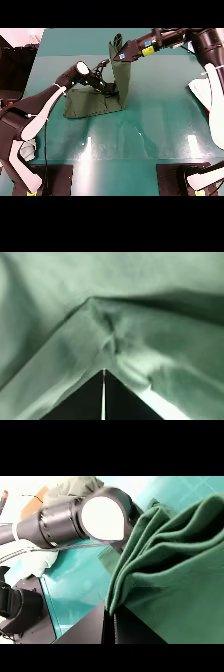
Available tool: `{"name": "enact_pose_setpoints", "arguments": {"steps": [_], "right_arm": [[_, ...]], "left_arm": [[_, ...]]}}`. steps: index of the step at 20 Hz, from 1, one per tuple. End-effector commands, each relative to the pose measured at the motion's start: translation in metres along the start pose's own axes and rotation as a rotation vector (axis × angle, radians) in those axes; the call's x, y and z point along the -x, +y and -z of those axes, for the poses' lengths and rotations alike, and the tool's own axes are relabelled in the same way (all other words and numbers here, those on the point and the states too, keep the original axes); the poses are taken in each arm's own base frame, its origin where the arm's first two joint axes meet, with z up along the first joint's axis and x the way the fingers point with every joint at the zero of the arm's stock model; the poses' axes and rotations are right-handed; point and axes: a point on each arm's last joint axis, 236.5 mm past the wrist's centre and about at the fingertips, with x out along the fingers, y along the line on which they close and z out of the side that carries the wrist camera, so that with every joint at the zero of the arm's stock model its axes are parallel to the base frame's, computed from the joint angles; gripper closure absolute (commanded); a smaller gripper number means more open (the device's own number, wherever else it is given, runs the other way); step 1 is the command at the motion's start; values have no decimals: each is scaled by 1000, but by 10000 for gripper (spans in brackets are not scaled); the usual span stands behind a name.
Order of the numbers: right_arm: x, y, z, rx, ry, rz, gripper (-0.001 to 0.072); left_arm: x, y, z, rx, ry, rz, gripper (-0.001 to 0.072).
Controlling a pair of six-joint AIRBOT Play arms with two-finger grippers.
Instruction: Fold the shirts.
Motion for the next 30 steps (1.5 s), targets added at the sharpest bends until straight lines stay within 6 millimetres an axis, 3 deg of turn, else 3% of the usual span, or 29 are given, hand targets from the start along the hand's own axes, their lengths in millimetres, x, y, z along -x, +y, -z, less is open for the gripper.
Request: {"name": "enact_pose_setpoints", "arguments": {"steps": [1,3,6,10,13,16,17,18,19,21,23,25,27,30], "right_arm": [[-20,-3,-1,-9,-1,-10,700],[-31,-4,-2,-14,-4,-14,701],[-53,-1,0,-14,0,-28,700],[-99,13,5,15,6,-58,700],[-144,27,14,79,4,-79,698],[-198,37,26,109,-11,-87,692],[-217,40,35,116,-1,-97,575],[-230,48,43,99,5,-122,322],[-240,56,50,99,16,-152,220],[-238,59,60,124,58,-155,221],[-216,42,80,123,181,-121,225],[-184,7,103,88,298,-59,232],[-148,-43,124,30,377,48,233],[-97,-108,142,-154,354,158,232]], "left_arm": [[46,32,-4,-48,-2,-115,681],[94,55,-8,-74,-21,-214,681],[183,87,-12,-73,-92,-366,681],[290,107,-1,-32,-208,-513,680],[339,109,10,5,-274,-558,680],[353,108,18,20,-282,-568,680],[351,107,21,23,-270,-563,680],[350,105,22,25,-265,-552,680],[349,103,22,25,-266,-543,680],[348,103,22,26,-263,-540,680],[347,102,25,28,-250,-537,680],[347,102,25,28,-249,-536,680],[347,102,26,23,-246,-536,680],[347,102,25,22,-248,-536,679]]}}
